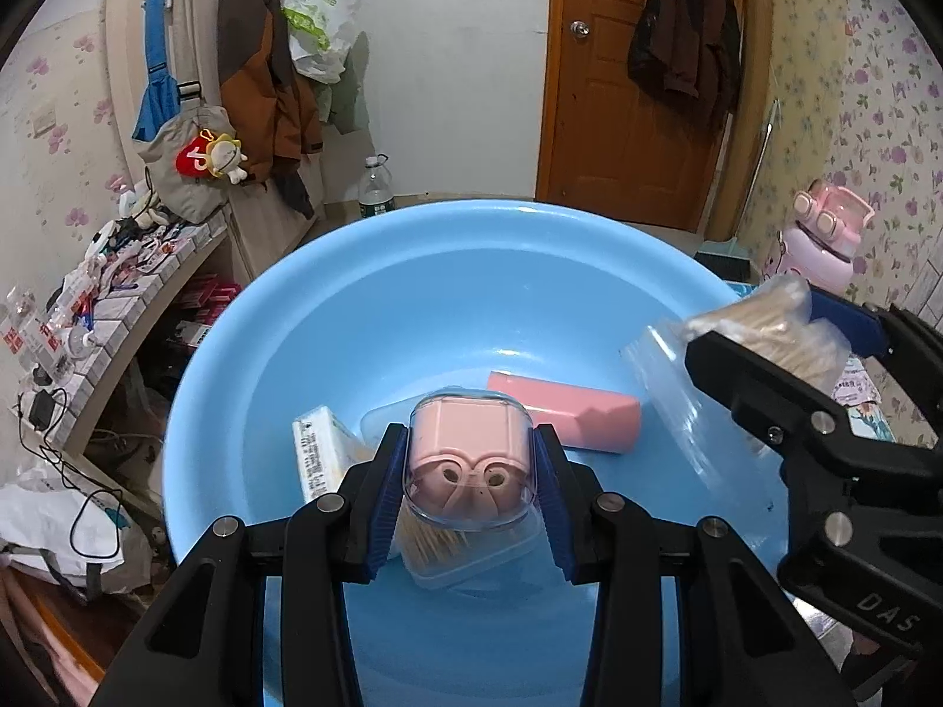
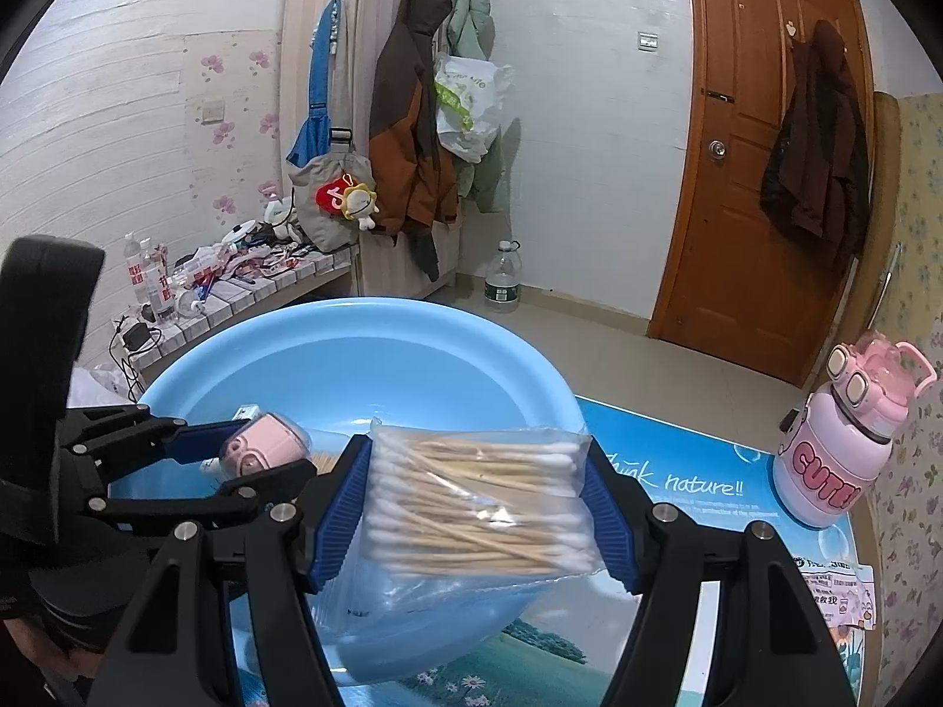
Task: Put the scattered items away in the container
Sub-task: 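Lower the pink case into the basin and open the left gripper, then lower the cotton swab bag into the basin and open the right gripper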
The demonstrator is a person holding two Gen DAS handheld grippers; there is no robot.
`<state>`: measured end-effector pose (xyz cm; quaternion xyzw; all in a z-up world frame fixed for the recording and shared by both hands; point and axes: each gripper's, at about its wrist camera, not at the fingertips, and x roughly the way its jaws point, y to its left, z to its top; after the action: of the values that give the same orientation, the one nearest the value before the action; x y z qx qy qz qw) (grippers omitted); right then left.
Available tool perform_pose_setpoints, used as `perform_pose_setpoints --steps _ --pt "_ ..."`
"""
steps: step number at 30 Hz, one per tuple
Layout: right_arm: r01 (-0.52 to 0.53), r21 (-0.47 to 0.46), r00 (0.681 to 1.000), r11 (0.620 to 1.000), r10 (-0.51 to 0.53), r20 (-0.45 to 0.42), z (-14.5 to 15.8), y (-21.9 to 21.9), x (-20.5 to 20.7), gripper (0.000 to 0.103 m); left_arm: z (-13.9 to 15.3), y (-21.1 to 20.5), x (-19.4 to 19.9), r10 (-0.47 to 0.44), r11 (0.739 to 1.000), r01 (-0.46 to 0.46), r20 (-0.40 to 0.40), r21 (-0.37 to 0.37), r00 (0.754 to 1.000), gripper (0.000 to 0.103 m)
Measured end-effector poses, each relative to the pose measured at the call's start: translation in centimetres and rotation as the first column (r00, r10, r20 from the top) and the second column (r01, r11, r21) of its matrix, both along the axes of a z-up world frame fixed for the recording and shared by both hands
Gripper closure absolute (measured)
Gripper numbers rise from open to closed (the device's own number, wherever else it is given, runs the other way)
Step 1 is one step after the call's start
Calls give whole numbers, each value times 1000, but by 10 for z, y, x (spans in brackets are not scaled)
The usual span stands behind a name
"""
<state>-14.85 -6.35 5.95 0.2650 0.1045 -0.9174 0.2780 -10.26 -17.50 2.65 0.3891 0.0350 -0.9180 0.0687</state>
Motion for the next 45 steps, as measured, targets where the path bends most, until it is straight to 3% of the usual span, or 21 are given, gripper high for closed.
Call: perform_pose_setpoints --steps 15,19,27,30,32,41,45 --pt "2 0 1000 1000 -2 1 -1 1 2 33 -2 -2 -4 0 1000 0 -4 -6 1000 63" --pt "5 -1 1000 1000 -5 1 0 3 1 33 0 0 -2 7 1000 -7 -15 -20 1000 55" --pt "5 -2 1000 1000 -5 2 0 3 1 33 2 -1 3 10 999 -11 -24 -31 1000 55" --pt "5 -2 1000 1000 -5 1 0 3 1 33 5 -1 6 11 999 -13 -35 -47 999 42" --pt "5 -2 1000 1000 -5 1 0 3 1 33 6 -1 10 21 998 -24 -47 -66 999 27" --pt "-4 4 1000 1000 4 -3 1 -1 4 33 15 -13 22 63 989 -74 -90 -128 994 10" --pt "-5 7 1000 1000 5 -2 0 -5 6 33 20 -26 27 93 988 -106 -113 -113 989 7"
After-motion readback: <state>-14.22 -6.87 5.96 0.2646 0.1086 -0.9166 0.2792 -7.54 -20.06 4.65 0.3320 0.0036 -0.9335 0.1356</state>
